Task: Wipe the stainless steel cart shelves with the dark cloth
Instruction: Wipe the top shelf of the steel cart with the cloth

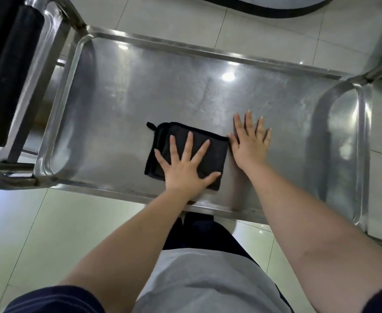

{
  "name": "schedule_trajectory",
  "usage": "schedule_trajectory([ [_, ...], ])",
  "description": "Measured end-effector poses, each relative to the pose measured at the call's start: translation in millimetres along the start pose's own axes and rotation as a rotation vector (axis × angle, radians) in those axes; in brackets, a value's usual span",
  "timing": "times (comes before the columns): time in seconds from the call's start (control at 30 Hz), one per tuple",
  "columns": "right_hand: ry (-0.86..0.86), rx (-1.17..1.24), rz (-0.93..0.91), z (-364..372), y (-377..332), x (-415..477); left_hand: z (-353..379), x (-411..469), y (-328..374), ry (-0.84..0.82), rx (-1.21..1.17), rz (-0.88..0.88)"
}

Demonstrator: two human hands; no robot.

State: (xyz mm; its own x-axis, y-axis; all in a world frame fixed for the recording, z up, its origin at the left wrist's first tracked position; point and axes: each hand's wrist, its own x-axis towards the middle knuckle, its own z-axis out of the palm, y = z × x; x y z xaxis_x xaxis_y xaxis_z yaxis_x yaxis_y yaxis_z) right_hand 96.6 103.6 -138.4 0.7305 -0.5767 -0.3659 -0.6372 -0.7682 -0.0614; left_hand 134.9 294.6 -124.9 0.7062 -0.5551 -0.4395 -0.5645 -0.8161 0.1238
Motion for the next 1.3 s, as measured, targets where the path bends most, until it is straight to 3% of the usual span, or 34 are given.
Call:
schedule_trajectory([
  [0.1, -0.059, -0.012, -0.028, -3.3, 1.3, -0.3, -3.5, 0.5, -47.2, 0.051, 0.012, -0.069],
  [0.27, -0.070, -0.018, -0.014, -1.2, -2.1, 0.1, -11.9, -18.0, -156.0, 0.124, -0.064, -0.406],
  [0.4, -0.066, -0.042, 0.005, 1.5, -4.0, -0.6, -14.7, -37.0, -203.3, 0.087, -0.053, -0.517],
  [0.57, -0.024, -0.061, 0.048, 5.6, -9.8, -7.9, -10.8, -32.9, -164.5, 0.038, -0.048, -0.495],
  [0.83, -0.034, -0.049, 0.086, 5.1, -14.9, -9.0, 20.2, -41.7, -8.7, 0.017, 0.036, -0.062],
  [1.07, 0.010, -0.023, -0.247, 23.9, -53.9, -43.8, 16.4, -46.8, -70.7, 0.102, -0.045, -0.104],
  [1.3, 0.033, -0.090, -0.235, 29.8, -50.8, -41.4, -14.5, -45.8, -209.9, 0.061, -0.085, -0.356],
])
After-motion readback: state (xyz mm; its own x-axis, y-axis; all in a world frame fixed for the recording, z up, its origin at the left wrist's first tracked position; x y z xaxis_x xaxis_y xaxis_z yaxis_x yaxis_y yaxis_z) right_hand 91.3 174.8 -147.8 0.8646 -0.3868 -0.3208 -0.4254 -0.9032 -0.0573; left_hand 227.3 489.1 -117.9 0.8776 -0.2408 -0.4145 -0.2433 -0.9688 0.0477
